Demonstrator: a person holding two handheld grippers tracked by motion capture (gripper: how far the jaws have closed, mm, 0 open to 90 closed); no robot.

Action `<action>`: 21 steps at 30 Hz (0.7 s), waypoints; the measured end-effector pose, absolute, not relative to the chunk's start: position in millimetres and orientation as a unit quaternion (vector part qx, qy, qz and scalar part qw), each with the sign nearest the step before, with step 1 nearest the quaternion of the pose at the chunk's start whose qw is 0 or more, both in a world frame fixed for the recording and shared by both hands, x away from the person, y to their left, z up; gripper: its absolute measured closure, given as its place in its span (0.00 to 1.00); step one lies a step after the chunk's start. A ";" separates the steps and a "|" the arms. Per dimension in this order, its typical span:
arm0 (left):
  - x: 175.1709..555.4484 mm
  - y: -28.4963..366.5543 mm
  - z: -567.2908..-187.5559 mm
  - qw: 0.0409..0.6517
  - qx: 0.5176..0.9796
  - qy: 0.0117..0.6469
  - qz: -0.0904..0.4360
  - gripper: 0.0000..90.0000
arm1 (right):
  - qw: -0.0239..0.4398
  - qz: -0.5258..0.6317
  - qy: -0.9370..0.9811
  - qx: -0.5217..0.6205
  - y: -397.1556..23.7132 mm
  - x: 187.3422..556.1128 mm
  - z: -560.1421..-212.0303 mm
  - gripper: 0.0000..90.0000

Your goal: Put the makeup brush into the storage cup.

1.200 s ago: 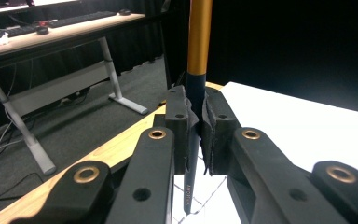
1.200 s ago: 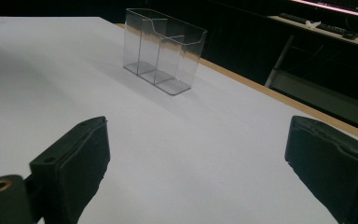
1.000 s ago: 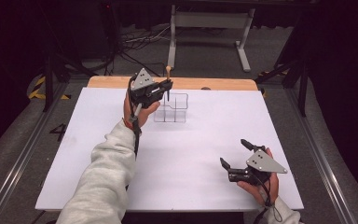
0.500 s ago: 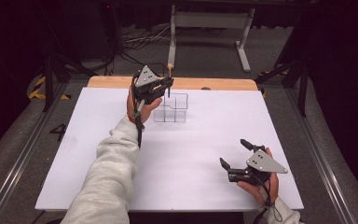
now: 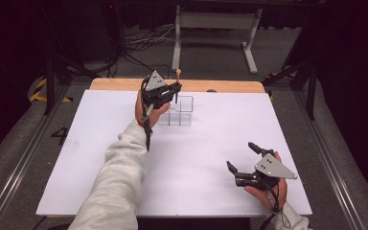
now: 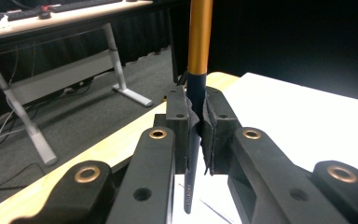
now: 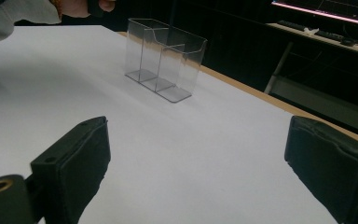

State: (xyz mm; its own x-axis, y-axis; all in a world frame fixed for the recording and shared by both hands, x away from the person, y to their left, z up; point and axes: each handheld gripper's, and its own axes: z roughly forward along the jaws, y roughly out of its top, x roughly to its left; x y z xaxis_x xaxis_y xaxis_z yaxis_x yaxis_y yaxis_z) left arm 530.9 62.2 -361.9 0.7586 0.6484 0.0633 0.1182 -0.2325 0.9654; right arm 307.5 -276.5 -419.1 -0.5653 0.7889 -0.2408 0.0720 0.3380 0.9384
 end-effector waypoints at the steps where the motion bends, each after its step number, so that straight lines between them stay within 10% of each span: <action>1: 531.9 63.0 -363.4 0.565 0.749 0.256 0.233 0.92 | 0.361 0.494 0.734 0.294 -276.6 307.9 -419.4 0.08; 21: 531.8 66.1 -392.6 0.546 0.764 0.266 0.218 0.92 | 0.350 0.487 0.746 0.288 -273.3 309.0 -421.8 0.08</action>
State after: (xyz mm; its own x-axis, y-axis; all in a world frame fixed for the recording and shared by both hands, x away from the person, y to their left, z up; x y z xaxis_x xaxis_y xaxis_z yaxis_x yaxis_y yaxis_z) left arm 531.8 66.1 -392.6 0.7633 0.6446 0.0431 0.1676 -0.2620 0.9504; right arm 309.0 -273.3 -421.8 -0.5893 0.7706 -0.2425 0.0877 0.3594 0.9291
